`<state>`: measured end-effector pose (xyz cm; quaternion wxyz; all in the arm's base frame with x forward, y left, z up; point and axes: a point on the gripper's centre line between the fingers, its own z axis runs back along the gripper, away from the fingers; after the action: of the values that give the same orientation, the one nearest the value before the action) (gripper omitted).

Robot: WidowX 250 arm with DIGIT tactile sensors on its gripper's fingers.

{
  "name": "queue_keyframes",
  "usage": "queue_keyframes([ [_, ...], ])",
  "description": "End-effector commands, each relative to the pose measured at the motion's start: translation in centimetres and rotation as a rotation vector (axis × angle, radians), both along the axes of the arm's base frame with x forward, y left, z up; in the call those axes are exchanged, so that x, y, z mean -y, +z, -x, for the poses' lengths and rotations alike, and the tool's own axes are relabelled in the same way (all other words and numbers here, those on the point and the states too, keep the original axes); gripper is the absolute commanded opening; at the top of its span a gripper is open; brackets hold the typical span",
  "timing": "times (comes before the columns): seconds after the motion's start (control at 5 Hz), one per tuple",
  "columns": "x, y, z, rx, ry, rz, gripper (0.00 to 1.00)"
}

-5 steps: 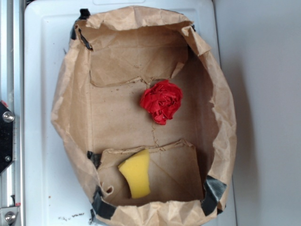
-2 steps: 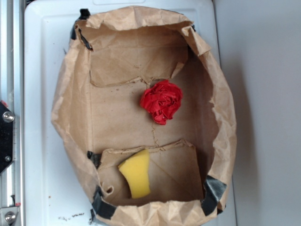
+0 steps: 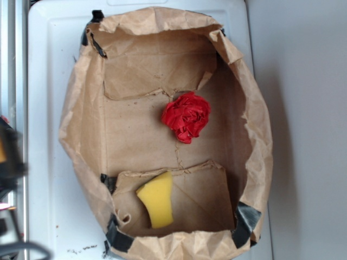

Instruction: Grab the green sponge.

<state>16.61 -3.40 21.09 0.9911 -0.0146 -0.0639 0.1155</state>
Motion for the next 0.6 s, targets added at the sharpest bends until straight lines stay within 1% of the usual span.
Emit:
queue_keyframes([
  [0.0,1.3,0.4,-3.9,0.085,0.102,0.044,1.0],
  [0.2,1.5,-0.1,-5.0,0.108,0.198,0.072,1.0],
  [0.4,1.5,-0.7,-5.9,0.141,0.237,0.054,1.0],
])
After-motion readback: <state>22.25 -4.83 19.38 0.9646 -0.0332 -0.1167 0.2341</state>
